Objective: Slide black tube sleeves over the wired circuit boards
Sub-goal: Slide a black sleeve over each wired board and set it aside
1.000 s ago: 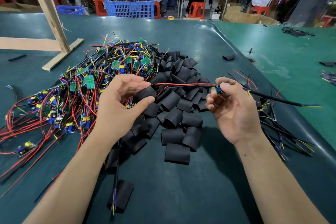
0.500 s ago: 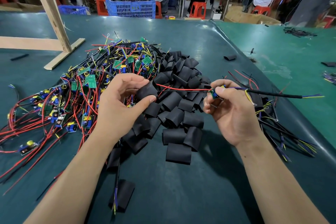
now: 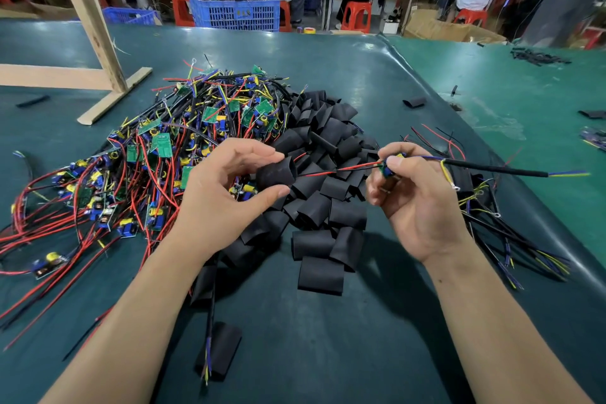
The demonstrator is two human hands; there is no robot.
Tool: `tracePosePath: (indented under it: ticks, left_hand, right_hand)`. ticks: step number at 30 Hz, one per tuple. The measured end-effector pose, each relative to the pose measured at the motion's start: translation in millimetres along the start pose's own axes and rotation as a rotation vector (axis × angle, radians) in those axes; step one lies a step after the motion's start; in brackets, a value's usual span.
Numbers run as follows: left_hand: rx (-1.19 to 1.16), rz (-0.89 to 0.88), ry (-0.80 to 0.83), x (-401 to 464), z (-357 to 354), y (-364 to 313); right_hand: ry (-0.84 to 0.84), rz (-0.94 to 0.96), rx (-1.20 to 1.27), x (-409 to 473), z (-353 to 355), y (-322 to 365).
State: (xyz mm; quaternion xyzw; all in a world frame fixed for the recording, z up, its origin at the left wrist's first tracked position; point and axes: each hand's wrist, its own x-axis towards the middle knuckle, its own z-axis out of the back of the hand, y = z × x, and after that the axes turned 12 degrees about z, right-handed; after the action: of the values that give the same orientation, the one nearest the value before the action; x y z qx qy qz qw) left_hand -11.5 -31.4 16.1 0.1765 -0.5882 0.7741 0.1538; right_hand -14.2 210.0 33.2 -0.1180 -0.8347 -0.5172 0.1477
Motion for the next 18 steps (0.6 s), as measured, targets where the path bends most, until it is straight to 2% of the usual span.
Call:
tracePosePath:
  ticks: [5, 8, 13, 18]
  left_hand:
    - [-0.018, 0.078, 0.059, -2.7, -3.7, -2.1]
    - [0.071, 0.118, 0.097, -5.6, -10.3, -2.4]
    - [0.179, 0.03, 0.094, -5.2, -12.0, -4.1]
    - [0.214, 0.021, 0.067, -3.6, -9.2, -2.4]
  right_hand:
    - [-0.017, 0.02, 0.004, 0.5, -2.6, -3.4]
    - [-0.005, 0.03, -0.017, -3.0, -8.3, -8.9]
    - [0.073, -0.033, -0.064, -6.4, -10.3, -14.4]
    - [0.132, -0.09, -0.151, -6.2, -8.7, -14.9]
